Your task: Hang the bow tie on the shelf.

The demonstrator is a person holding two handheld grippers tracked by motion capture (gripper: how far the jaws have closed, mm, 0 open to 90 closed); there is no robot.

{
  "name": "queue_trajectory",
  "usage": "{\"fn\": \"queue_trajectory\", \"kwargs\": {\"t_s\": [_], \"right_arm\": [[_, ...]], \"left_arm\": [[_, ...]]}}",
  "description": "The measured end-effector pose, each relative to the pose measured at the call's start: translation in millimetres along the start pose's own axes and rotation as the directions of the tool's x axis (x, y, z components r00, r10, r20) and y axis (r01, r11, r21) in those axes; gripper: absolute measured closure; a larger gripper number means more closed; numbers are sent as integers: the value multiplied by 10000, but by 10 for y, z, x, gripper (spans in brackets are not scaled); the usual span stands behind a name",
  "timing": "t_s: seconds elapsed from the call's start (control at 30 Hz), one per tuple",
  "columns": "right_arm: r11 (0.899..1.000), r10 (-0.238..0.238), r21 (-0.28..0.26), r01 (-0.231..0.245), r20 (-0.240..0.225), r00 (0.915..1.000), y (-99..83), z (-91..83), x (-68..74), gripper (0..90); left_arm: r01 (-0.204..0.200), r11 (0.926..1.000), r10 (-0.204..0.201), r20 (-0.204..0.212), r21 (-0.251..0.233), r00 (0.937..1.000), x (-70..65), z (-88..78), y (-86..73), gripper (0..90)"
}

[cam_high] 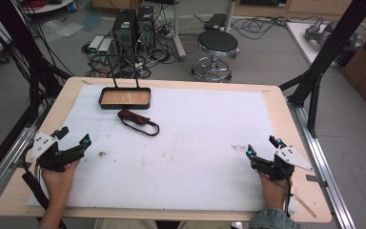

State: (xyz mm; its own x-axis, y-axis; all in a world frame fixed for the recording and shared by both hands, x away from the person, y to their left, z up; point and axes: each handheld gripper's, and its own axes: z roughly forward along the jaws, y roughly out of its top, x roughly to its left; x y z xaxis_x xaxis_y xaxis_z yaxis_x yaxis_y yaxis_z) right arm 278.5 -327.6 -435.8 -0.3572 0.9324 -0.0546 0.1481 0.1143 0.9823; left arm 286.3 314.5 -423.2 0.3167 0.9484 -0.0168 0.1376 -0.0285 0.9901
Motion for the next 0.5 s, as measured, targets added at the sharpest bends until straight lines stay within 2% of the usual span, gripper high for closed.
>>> {"fn": "queue_trajectory", "kwargs": {"t_s": [0.5], "right_arm": [[10000,-38,48,38,34,10000,-2,0,0,129]], "left_arm": [[-4,10000,4,68,-14,10000,-11,-4,-3,162]]}}
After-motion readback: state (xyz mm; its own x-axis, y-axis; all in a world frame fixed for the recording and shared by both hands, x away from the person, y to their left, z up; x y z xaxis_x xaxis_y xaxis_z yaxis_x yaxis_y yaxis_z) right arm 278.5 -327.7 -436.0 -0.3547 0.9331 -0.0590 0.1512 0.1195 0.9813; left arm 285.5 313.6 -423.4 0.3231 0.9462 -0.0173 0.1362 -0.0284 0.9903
